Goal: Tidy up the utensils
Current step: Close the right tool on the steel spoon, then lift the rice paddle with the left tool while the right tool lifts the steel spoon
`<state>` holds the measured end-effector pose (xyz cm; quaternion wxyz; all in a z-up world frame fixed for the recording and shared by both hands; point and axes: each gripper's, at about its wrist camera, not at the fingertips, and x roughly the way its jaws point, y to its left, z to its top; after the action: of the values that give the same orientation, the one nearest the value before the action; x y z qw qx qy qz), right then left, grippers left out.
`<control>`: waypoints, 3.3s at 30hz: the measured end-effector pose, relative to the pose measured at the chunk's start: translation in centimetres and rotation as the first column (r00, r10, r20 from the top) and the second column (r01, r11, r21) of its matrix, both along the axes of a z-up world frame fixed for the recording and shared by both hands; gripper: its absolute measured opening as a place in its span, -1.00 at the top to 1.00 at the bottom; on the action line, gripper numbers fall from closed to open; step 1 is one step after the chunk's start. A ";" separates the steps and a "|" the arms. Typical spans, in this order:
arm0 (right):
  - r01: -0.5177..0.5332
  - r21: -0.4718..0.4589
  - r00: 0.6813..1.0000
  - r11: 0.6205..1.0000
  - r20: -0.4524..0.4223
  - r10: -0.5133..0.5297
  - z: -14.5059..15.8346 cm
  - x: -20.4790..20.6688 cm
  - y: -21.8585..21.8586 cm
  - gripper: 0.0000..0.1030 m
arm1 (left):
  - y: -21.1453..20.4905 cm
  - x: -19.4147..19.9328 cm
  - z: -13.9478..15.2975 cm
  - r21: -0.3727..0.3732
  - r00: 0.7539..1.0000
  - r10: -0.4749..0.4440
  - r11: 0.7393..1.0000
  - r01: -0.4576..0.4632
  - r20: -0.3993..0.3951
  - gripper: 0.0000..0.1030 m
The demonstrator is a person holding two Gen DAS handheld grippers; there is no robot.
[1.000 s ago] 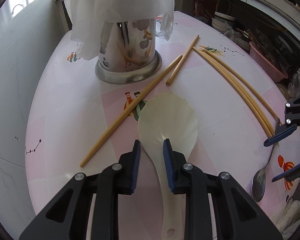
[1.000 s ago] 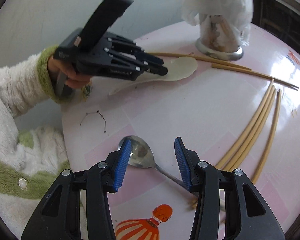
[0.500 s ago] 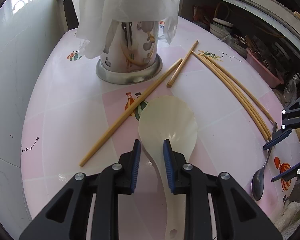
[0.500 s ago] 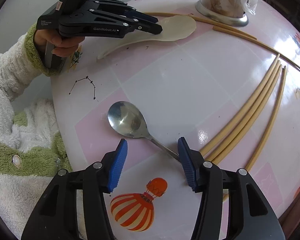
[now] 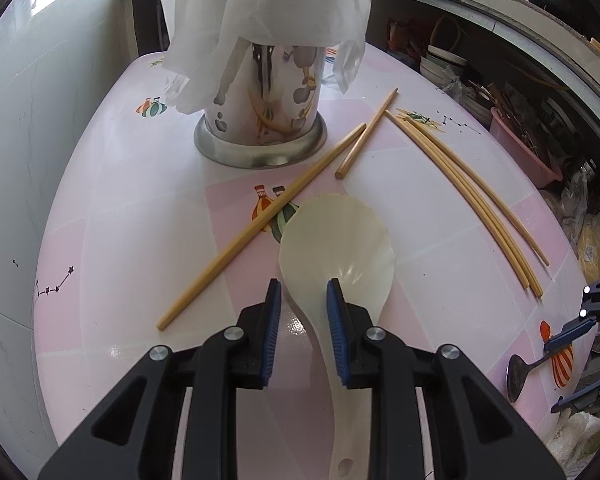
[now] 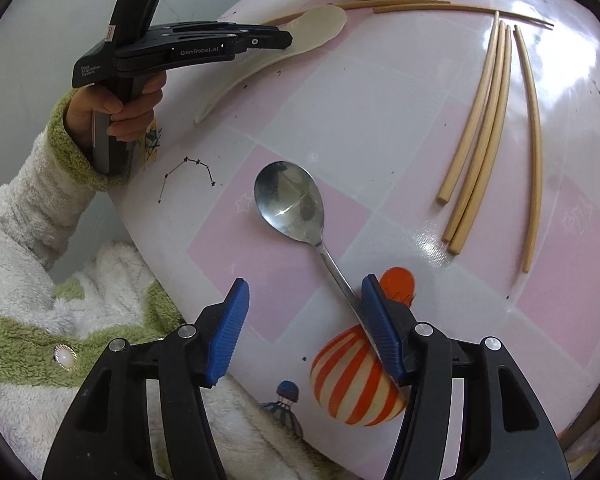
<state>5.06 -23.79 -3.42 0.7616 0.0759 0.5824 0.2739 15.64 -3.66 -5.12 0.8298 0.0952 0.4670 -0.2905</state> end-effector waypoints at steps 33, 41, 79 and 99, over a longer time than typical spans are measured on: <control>-0.344 -0.106 0.903 0.933 0.234 0.359 1.0 5.9 4.3 0.36 | 0.2 0.3 0.0 -0.011 1.000 0.008 1.000 -0.008 -0.015 0.57; -0.408 -0.147 0.866 0.901 0.248 0.433 1.0 5.1 5.4 0.56 | -0.1 0.4 0.0 0.004 1.000 0.010 1.000 -0.010 -0.014 0.57; 0.277 0.104 0.864 0.955 0.408 -0.295 1.7 4.2 -4.0 1.00 | 1.7 -4.7 0.8 0.096 0.963 0.235 0.970 -0.224 -0.129 0.61; 0.260 0.154 0.871 0.953 0.388 -0.300 1.3 5.3 -3.9 1.00 | -2.9 0.1 0.5 0.208 0.988 -0.141 0.967 0.150 -0.057 0.05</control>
<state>10.33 -27.69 -2.15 0.8930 0.1378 0.3798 0.1983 15.72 -6.60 -4.61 0.7815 0.2108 0.5040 -0.3014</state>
